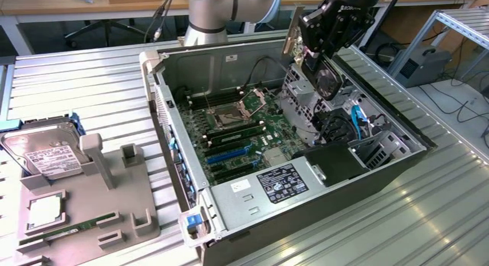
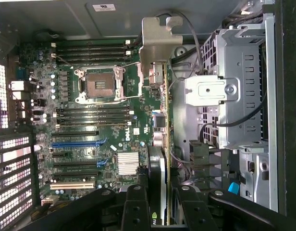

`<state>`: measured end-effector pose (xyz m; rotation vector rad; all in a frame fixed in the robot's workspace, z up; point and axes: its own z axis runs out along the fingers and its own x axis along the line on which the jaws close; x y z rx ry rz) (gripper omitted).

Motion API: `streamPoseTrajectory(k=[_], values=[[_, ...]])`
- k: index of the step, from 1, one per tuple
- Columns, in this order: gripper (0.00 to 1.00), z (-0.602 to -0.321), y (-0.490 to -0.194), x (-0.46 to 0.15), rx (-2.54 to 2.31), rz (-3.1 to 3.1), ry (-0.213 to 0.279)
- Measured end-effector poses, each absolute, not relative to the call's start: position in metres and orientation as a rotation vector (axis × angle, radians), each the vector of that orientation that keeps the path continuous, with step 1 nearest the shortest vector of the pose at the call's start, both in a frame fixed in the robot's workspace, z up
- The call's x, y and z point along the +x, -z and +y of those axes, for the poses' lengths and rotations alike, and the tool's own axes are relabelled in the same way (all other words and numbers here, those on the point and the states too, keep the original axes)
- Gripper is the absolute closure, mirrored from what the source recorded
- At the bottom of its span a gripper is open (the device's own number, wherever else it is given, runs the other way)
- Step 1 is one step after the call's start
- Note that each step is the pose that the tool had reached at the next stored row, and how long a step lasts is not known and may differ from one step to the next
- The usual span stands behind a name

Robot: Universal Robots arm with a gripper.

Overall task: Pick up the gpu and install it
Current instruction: 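Insert the gpu into the slot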

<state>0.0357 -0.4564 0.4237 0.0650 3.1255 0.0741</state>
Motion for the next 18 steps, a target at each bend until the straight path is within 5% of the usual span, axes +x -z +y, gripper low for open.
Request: streamPoseTrajectory(k=[18], values=[[0.73, -0.4564, -0.4236, 0.0355, -0.365, 3.111, -0.077]])
